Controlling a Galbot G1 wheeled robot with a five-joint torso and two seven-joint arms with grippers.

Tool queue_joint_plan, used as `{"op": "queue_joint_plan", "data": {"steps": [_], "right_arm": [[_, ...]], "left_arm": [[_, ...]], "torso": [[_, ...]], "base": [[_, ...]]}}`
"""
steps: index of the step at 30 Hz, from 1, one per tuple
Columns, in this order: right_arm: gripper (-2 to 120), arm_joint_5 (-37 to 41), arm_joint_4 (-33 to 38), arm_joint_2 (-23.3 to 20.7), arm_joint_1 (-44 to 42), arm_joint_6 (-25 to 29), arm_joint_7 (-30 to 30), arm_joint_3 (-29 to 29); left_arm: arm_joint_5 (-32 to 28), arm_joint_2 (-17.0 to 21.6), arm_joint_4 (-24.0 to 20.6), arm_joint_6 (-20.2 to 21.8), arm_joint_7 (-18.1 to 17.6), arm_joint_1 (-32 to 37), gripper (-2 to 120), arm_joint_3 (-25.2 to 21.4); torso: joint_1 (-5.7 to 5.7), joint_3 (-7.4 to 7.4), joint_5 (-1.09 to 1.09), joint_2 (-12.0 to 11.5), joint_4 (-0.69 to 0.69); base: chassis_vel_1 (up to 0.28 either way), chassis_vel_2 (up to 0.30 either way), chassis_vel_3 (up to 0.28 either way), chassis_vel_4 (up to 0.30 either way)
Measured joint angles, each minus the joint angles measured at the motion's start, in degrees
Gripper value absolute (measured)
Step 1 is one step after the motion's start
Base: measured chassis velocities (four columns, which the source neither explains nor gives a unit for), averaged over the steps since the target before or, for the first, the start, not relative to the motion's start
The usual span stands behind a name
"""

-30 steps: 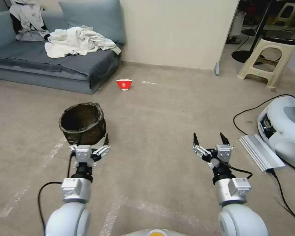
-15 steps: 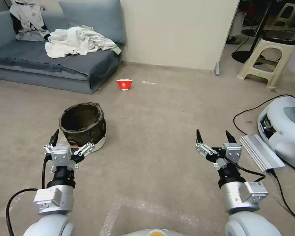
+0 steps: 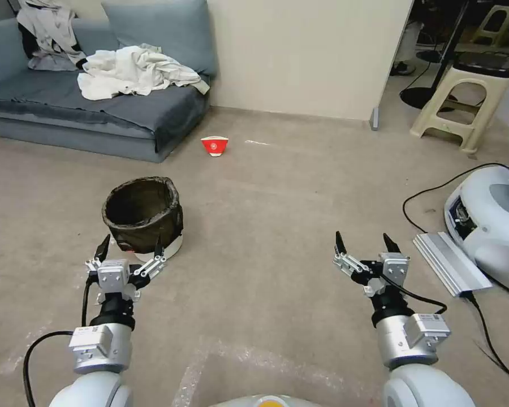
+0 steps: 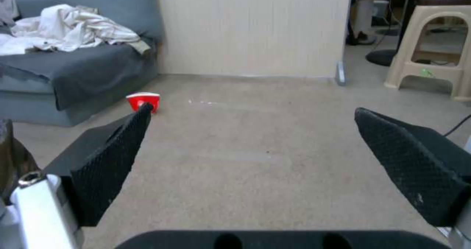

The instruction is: Pick up the trash can from the floor.

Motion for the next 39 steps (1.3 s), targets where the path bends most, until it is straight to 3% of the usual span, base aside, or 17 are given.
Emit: {"op": "queue_joint_plan", "data": {"steps": [39], "right_arm": [[100,0.3,0.4,0.0,0.3,0.5,1.4,-0.5]], "left_arm": [[1.7,-0.7,0.7,-2.2,-0.5,0.2,100,0.0]], "torso": [[0.00,0.00,0.00,0.0,-0.01]], "base": [[0.056,0.056,0.056,0.057]]}}
